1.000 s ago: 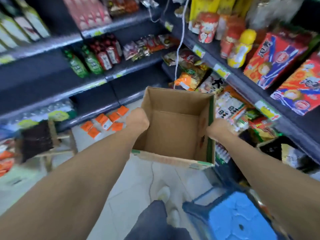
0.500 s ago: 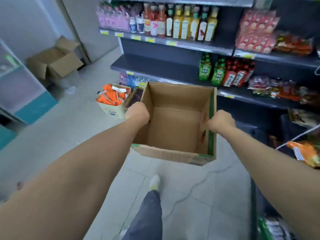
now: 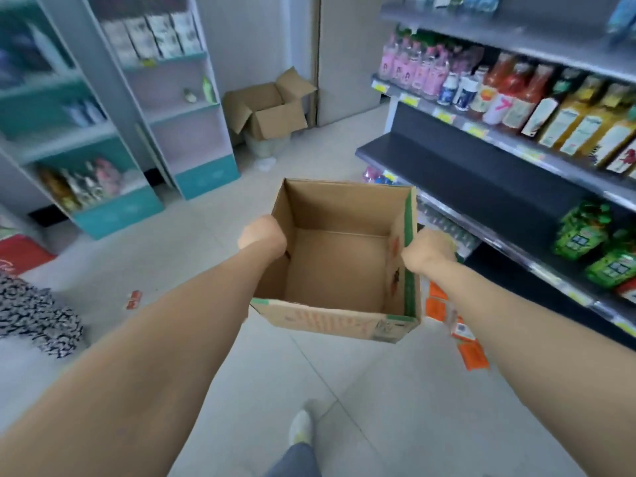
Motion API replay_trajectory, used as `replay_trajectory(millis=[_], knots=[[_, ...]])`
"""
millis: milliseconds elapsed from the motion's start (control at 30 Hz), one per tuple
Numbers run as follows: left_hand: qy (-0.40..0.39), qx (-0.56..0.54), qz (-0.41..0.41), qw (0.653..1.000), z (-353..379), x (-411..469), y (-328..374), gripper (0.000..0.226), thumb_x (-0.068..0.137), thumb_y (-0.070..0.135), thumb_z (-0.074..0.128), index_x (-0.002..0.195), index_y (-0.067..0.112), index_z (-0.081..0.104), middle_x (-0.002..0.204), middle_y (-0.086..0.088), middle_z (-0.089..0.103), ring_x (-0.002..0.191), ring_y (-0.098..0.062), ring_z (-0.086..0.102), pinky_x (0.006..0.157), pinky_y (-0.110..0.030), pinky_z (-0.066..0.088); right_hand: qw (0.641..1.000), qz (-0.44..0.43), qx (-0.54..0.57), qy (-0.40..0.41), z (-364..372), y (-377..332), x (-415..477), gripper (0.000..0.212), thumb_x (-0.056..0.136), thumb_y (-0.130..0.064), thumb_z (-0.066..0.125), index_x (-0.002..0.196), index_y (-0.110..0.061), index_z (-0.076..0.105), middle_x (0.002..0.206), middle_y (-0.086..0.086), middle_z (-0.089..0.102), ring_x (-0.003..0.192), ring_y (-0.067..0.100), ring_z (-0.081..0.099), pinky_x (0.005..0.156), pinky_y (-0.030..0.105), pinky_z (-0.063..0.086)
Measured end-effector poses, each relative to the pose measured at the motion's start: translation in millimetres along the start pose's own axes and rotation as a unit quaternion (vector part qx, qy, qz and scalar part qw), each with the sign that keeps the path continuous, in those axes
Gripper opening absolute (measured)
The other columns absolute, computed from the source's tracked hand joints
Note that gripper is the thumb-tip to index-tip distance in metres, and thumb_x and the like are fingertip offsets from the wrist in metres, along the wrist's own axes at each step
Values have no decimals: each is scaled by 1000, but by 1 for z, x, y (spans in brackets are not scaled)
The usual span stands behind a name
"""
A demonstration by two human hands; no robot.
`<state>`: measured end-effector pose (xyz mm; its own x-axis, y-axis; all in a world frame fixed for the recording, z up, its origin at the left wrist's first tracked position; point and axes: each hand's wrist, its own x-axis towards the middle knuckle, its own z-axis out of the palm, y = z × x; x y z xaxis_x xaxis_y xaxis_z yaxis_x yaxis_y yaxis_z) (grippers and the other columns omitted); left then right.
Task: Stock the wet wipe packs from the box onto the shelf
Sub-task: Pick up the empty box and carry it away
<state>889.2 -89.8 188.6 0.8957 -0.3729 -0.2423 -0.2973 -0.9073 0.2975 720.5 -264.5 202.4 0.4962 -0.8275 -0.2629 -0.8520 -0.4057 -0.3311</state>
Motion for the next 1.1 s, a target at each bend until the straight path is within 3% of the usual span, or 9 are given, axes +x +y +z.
replay_trajectory(millis=[100,167,267,367,600,733,933,1100], knots=[[7,0,-37,999,-17,44,-25,32,87,0,45,117,0,57,118,-19,61,112,-38,59,91,-41,49,999,-28,-20,-18,12,-57,35,24,86,-6,49,62,-10,43,85,11,55,77,28,54,57,28,40],[11,0,-54,998,-29,70,-43,32,88,2,45,117,0,57,119,-19,61,112,-38,59,91,-40,49,998,-48,-36,-22,18,-93,55,8,85,-6,49,80,-7,53,90,13,55,84,30,58,61,29,43],[24,2,-81,996,-45,108,-64,31,89,6,44,117,2,58,118,-19,62,111,-37,59,91,-40,49,995,-79,-48,-25,25,-142,84,24,88,-8,49,109,-3,60,110,16,63,102,34,61,77,35,50],[32,1,-105,994,-59,140,-77,31,89,5,45,117,0,57,119,-20,61,112,-38,59,91,-41,49,991,-119,-51,-32,32,-183,110,33,89,-8,49,121,-5,57,119,16,63,106,33,61,78,34,50],[32,-11,-164,986,-72,228,-81,32,89,4,45,118,-2,57,120,-22,61,113,-39,58,94,-42,48,983,-152,-93,-54,42,-254,188,24,93,-12,49,110,-1,62,115,13,65,92,28,60,68,29,40],[30,-13,-184,982,-72,287,-69,33,88,2,46,118,-3,56,119,-22,61,112,-39,58,93,-42,49,977,-165,-113,-68,51,-288,253,26,89,-7,49,112,-1,62,119,16,63,109,32,61,78,30,47],[27,-31,-224,974,-76,380,-80,31,90,4,46,119,-1,55,118,-22,61,111,-39,59,93,-42,49,973,-182,-110,-88,77,-358,339,23,88,-4,51,107,-1,63,115,16,64,107,34,61,75,31,46],[17,-43,-255,966,-92,468,-130,30,89,3,46,118,-1,56,117,-22,61,111,-38,59,93,-42,49,964,-211,-118,-108,123,-449,392,26,89,-3,50,112,-2,61,118,16,63,108,33,61,76,29,45]])
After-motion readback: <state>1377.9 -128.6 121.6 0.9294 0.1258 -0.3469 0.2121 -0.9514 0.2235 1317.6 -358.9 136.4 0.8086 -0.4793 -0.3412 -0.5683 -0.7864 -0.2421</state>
